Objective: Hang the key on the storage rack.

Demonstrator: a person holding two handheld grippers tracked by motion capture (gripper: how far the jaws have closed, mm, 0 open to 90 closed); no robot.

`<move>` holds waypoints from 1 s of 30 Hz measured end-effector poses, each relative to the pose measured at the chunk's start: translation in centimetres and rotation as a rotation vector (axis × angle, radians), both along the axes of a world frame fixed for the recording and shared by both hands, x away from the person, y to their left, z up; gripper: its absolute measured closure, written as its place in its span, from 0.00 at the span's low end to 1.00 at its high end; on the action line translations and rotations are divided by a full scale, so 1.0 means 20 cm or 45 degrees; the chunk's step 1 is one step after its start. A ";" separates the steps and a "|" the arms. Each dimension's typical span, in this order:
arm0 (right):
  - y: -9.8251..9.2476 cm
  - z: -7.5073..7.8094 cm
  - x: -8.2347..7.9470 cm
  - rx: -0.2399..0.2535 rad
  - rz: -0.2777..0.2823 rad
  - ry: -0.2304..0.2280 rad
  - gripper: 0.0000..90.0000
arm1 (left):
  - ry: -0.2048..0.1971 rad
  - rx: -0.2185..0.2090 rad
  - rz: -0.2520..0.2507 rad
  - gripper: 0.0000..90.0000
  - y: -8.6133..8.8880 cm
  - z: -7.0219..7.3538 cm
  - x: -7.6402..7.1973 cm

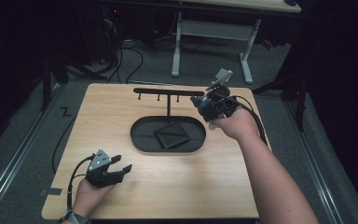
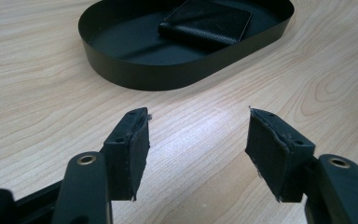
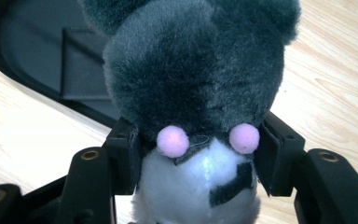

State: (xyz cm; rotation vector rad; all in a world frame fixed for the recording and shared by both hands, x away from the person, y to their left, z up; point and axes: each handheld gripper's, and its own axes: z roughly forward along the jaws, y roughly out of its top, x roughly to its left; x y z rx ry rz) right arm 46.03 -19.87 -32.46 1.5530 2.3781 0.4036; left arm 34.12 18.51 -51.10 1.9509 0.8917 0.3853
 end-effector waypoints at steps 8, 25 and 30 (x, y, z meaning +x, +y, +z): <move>-0.02 0.00 0.04 -0.012 -0.050 -0.016 0.47 | 0.003 0.006 -0.009 0.44 -0.01 0.00 0.00; -0.07 -0.27 0.14 0.013 -0.136 0.005 0.43 | 0.007 0.016 -0.008 0.44 -0.01 -0.01 0.00; -0.05 -0.29 0.14 0.010 -0.128 -0.003 0.40 | 0.012 0.017 -0.012 0.44 -0.01 -0.01 0.00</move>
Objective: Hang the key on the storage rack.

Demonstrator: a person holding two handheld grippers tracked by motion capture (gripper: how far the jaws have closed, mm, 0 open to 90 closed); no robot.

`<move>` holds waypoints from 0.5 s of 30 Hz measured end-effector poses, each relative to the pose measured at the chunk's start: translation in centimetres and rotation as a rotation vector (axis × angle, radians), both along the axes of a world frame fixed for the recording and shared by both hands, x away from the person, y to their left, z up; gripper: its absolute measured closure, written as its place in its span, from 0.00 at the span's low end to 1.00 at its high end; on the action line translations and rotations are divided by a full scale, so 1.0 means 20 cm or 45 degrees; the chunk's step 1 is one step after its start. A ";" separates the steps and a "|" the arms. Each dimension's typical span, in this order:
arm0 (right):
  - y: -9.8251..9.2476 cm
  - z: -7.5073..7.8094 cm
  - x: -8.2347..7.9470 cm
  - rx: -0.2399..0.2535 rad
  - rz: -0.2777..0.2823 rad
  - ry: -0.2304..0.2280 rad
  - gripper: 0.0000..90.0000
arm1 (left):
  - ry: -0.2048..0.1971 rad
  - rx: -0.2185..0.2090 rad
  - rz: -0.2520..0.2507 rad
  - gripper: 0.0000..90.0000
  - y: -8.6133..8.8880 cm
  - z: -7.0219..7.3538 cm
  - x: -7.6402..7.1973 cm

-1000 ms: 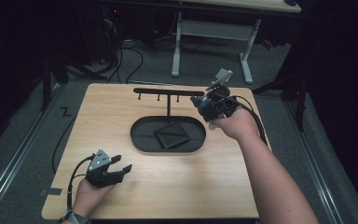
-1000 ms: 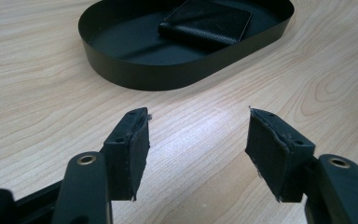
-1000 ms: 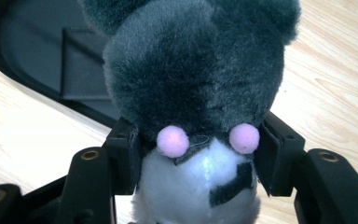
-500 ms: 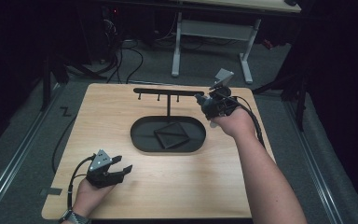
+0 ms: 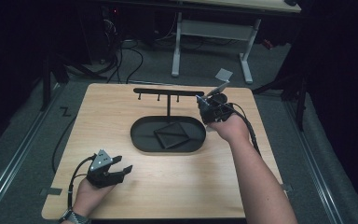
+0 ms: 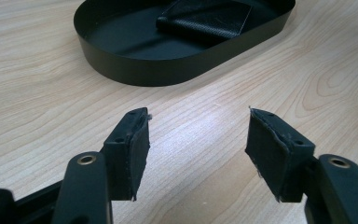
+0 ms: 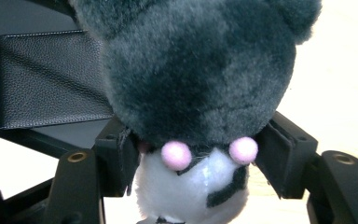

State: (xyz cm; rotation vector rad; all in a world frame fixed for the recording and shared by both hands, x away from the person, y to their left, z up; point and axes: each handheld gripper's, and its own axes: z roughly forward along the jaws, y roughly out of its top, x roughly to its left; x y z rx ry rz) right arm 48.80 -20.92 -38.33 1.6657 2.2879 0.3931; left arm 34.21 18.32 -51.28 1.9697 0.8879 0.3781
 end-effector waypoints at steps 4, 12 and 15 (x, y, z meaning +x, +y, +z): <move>0.00 -0.01 0.00 0.004 -0.011 -0.007 0.38 | -0.002 0.004 -0.004 0.44 0.00 0.00 0.00; 0.00 -0.03 -0.02 0.009 -0.002 -0.012 0.38 | -0.003 0.003 -0.004 0.44 0.00 0.00 0.00; 0.00 -0.04 -0.04 0.010 0.000 -0.008 0.38 | -0.003 0.006 -0.007 0.44 0.00 0.00 0.00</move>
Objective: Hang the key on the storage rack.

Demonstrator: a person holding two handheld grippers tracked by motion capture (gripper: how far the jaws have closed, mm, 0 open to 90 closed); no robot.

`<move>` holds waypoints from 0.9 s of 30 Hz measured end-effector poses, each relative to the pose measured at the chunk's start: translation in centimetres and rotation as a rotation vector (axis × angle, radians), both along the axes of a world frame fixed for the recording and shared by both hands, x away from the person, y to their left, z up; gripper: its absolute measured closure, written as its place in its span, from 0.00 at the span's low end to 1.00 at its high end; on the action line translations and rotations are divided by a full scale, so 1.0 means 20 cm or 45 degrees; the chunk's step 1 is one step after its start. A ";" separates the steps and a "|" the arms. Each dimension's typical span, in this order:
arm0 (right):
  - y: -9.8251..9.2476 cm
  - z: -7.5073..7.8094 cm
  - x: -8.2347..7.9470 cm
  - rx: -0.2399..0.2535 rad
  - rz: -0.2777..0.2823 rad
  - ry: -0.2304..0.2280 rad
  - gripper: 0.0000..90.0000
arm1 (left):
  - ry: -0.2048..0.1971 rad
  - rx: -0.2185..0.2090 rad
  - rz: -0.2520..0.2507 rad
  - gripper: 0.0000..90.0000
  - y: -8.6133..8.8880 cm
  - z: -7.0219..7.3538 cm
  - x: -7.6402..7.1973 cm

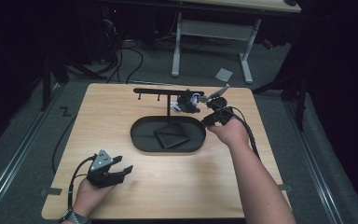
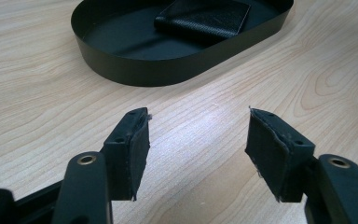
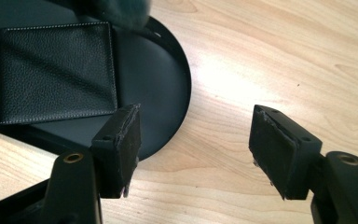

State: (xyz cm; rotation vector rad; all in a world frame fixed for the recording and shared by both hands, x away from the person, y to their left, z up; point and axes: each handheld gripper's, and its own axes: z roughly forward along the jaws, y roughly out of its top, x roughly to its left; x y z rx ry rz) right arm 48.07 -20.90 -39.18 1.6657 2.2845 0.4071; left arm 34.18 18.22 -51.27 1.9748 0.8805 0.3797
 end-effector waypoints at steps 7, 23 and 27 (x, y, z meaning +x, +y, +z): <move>-0.02 -0.06 -0.05 0.000 0.003 0.005 0.38 | 0.000 0.004 -0.004 0.44 -0.01 0.00 0.00; -0.03 -0.21 -0.36 0.009 0.066 -0.083 0.38 | 0.005 0.027 -0.019 0.44 -0.03 -0.01 0.00; -0.04 -0.24 -0.45 0.041 0.069 -0.151 0.36 | 0.007 0.034 -0.023 0.43 -0.04 -0.01 0.00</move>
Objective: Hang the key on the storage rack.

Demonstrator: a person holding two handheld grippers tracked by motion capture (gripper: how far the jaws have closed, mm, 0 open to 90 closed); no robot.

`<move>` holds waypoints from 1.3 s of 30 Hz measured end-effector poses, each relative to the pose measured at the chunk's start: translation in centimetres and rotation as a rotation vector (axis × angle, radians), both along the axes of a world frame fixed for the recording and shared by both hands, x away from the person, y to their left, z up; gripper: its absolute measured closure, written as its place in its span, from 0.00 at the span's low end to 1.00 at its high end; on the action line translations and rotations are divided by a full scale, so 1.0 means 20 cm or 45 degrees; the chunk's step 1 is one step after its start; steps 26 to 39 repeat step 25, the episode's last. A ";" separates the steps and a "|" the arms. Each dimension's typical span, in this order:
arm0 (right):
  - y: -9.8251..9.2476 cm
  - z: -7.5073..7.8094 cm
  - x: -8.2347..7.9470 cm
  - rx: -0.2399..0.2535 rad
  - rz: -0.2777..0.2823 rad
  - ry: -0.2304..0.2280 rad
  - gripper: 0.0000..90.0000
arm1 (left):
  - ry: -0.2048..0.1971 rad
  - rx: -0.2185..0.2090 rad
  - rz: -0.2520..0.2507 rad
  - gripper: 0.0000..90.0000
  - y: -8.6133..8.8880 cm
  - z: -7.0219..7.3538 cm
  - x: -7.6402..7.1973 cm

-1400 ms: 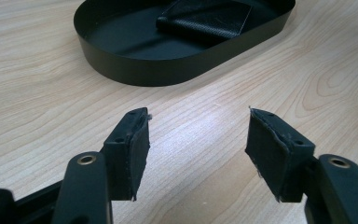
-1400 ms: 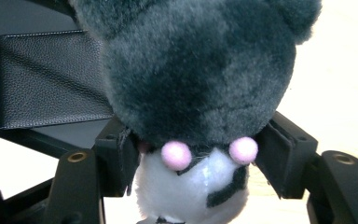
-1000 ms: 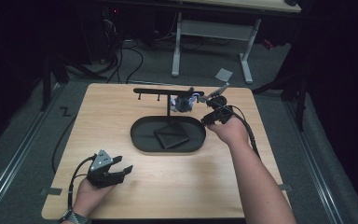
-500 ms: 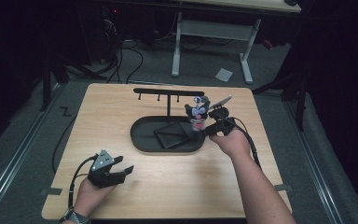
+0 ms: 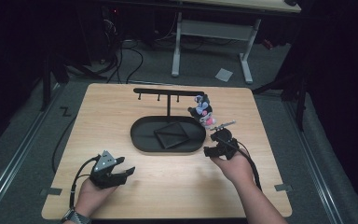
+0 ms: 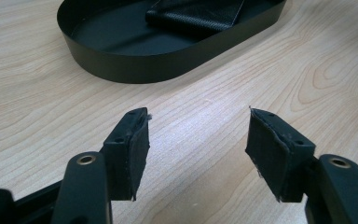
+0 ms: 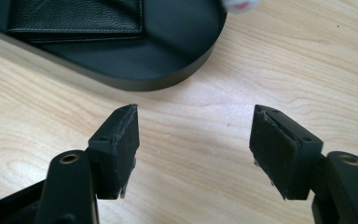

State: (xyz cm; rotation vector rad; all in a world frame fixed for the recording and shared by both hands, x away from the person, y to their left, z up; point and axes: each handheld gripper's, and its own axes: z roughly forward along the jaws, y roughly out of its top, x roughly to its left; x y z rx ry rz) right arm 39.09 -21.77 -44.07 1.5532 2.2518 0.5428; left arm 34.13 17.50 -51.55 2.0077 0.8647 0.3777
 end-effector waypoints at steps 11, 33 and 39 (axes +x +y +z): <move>-0.04 -0.16 -0.26 0.063 -0.014 -0.236 0.34 | 0.001 0.009 -0.010 0.43 -0.01 -0.01 0.00; -0.18 -0.37 -0.55 0.214 -0.111 -0.500 0.32 | -0.003 0.020 -0.035 0.43 -0.05 -0.01 -0.02; -0.18 -0.37 -0.55 0.214 -0.111 -0.500 0.32 | -0.003 0.020 -0.035 0.43 -0.05 -0.01 -0.02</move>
